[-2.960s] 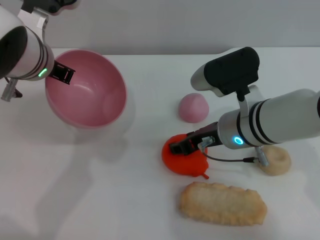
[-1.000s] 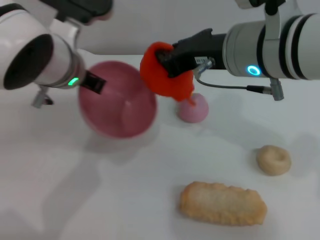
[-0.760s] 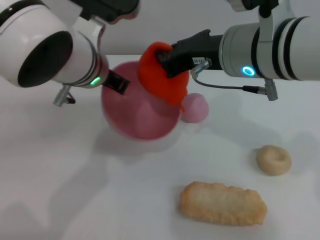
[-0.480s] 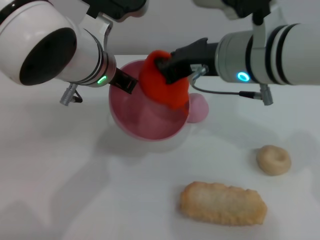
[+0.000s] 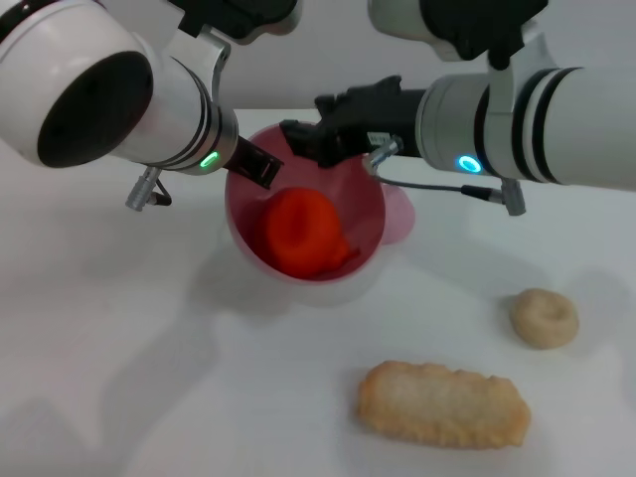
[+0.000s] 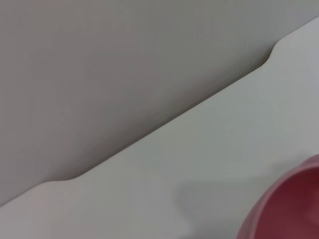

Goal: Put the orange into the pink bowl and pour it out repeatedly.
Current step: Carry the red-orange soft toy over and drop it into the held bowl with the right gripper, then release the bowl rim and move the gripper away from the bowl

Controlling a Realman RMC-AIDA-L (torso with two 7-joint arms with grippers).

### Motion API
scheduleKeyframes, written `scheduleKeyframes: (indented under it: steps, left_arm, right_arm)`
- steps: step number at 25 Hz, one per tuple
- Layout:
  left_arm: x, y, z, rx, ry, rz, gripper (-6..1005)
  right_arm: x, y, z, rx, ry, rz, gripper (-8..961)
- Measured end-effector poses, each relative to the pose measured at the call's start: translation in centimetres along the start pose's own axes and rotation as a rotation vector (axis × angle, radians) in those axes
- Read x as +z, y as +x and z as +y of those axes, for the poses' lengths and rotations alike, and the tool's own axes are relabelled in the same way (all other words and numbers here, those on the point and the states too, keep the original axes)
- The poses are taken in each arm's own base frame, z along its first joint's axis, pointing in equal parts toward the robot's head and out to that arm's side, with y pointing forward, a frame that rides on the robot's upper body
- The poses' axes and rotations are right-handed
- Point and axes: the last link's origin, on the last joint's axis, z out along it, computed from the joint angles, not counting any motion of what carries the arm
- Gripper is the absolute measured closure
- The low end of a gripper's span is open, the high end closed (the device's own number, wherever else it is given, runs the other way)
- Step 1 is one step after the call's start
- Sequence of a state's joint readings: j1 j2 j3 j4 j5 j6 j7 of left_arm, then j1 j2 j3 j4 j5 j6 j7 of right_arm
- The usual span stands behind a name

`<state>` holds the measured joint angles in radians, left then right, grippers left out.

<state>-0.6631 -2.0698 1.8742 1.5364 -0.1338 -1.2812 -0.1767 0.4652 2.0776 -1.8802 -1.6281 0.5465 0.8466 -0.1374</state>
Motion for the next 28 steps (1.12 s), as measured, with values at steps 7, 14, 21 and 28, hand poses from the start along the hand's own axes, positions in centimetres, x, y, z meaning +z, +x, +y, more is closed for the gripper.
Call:
scheduleKeyframes:
  steps: [7,14,21,28]
  left_arm:
    - [0.1,-0.2,0.3,-0.016,-0.040,-0.012,940]
    - [1.2,-0.9,0.7,-0.041,-0.114,-0.056,927]
    - [2.6,-1.4,0.4,-0.084,-0.163,-0.065,915]
    - [4.4,-2.6,-0.5,-0.152,-0.182,-0.111,902]
  right_arm:
    - [-2.9,-0.1,-3.7,-0.094,0.217,-0.345,456]
    - [-5.3,2.4,-5.8,-0.190,0.453,-0.563,408]
    - [-4.5,5.2,-5.2,-0.194,0.489,-0.606,409]
    - [-4.3,6.1,-5.2,-0.181,0.493,-0.598,408]
